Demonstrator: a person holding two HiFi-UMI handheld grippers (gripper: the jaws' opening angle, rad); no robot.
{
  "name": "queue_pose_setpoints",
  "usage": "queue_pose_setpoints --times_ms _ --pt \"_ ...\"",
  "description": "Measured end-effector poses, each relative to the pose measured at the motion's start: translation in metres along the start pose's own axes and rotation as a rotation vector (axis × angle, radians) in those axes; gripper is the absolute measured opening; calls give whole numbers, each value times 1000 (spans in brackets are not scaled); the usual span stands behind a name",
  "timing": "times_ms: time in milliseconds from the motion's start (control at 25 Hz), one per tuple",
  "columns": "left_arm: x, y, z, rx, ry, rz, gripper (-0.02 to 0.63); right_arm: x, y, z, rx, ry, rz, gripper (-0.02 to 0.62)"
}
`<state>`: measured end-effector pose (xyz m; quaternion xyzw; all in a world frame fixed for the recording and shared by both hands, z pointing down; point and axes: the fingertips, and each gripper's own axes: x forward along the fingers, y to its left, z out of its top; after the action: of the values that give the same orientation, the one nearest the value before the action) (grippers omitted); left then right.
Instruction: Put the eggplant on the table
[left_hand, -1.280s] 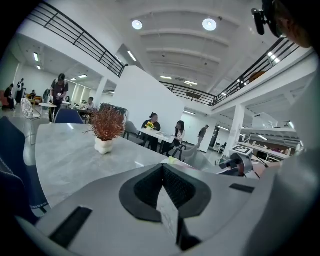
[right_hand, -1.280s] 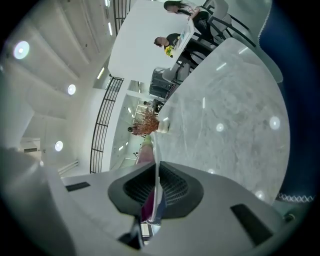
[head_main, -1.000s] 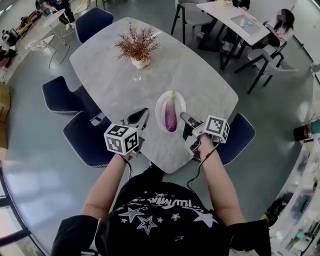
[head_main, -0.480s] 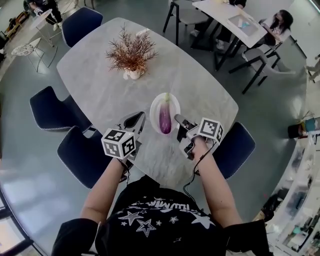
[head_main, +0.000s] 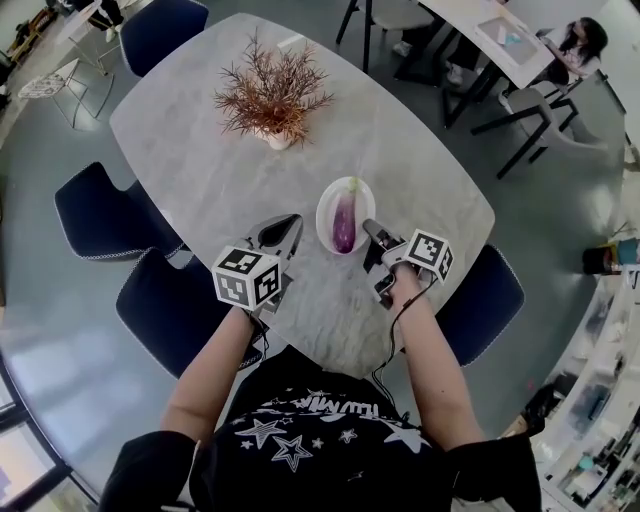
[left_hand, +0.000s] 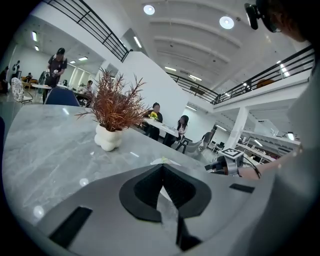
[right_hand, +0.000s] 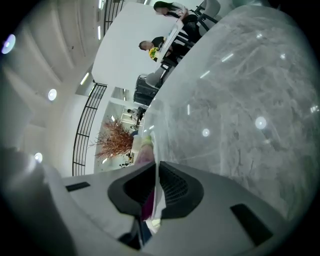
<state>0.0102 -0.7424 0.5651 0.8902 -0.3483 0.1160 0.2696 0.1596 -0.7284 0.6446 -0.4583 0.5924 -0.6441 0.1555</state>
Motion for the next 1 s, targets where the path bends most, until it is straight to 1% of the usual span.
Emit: queue_pose_setpoints --times_ms 120,400,520,680,840,1000 --pt "1 3 -3 -7 10 2 8 3 -13 4 12 -4 -23 26" --pt "2 1 -18 -37 30 5 8 5 -33 -2 43 -4 -58 26" --pt "1 0 -20 -40 31 8 8 5 -34 -4 41 -9 -68 25" --pt "0 1 -22 -51 27 18 8 6 -37 -9 11 -10 -105 25" --pt "0 -2 -26 -60 28 16 8 4 -39 -13 41 -33 -114 26" --pt "1 -1 -27 -64 26 15 8 5 -40 -16 31 -41 -137 26"
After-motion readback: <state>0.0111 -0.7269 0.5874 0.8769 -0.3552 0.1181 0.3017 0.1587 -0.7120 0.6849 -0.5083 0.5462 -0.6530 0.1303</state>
